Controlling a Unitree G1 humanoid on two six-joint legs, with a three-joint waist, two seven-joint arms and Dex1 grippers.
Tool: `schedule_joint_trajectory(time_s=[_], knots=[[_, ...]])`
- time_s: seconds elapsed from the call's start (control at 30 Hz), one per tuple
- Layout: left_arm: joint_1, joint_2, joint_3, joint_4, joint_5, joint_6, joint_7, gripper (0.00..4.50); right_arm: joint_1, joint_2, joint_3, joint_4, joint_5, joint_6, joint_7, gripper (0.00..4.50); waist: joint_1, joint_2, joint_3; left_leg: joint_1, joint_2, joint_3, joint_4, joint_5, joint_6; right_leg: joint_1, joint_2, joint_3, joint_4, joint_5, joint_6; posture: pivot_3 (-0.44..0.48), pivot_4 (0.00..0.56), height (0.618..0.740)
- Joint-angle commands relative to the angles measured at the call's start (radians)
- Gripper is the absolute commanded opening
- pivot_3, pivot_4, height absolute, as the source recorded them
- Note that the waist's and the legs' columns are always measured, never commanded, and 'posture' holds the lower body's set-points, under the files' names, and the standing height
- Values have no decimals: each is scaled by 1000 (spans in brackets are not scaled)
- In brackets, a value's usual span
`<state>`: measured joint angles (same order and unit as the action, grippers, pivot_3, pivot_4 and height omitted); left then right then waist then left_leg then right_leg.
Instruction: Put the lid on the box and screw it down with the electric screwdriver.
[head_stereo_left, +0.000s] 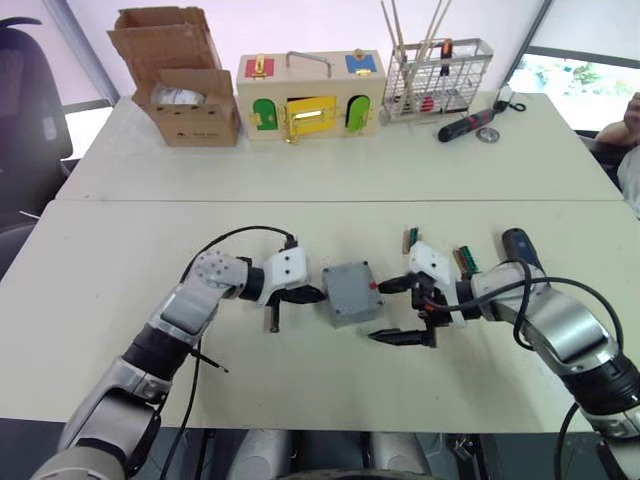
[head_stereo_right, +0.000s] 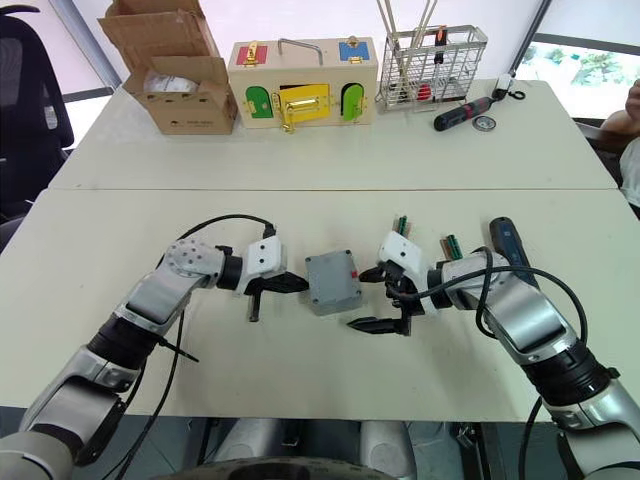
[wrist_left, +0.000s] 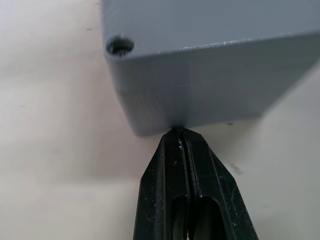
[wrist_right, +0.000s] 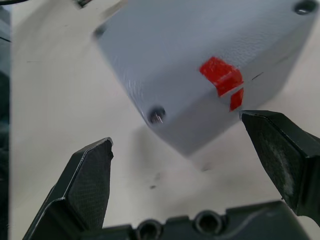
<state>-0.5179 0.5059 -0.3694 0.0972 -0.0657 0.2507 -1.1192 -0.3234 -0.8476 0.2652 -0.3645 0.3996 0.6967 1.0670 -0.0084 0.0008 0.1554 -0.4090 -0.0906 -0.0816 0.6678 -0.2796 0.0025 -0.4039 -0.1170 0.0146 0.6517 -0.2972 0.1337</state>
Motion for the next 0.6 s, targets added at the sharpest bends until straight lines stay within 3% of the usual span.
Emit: schedule_joint_trajectory(time_s=[0.03, 0.27, 0.47, 0.6], knots=[[-10, -6, 18, 2, 5, -14, 22, 0, 29, 7, -27, -83, 31, 17, -13, 4492, 0, 0, 0, 0, 0, 0, 0, 0, 0, 0, 0, 0, 0, 0, 0, 0, 150, 740], [-7, 12, 24, -19, -20, 4, -12, 0, 95, -3, -72, -119, -3, 25, -101, 4492, 2, 0, 0, 0, 0, 0, 0, 0, 0, 0, 0, 0, 0, 0, 0, 0, 150, 740], [-10, 69, 100, -80, -101, 85, -44, 0, 147, -47, -284, -182, 79, 127, -158, 4492, 1, 0, 0, 0, 0, 0, -1, 0, 0, 0, 0, 0, 0, 0, 0, 0, 150, 740], [-80, 54, 251, -158, -283, 267, -17, 0, 112, 42, -485, -156, 176, 209, -282, 4492, 3, -2, 1, 0, 0, -1, 0, 0, 0, 0, 0, 0, 0, 0, 0, 0, 150, 740]])
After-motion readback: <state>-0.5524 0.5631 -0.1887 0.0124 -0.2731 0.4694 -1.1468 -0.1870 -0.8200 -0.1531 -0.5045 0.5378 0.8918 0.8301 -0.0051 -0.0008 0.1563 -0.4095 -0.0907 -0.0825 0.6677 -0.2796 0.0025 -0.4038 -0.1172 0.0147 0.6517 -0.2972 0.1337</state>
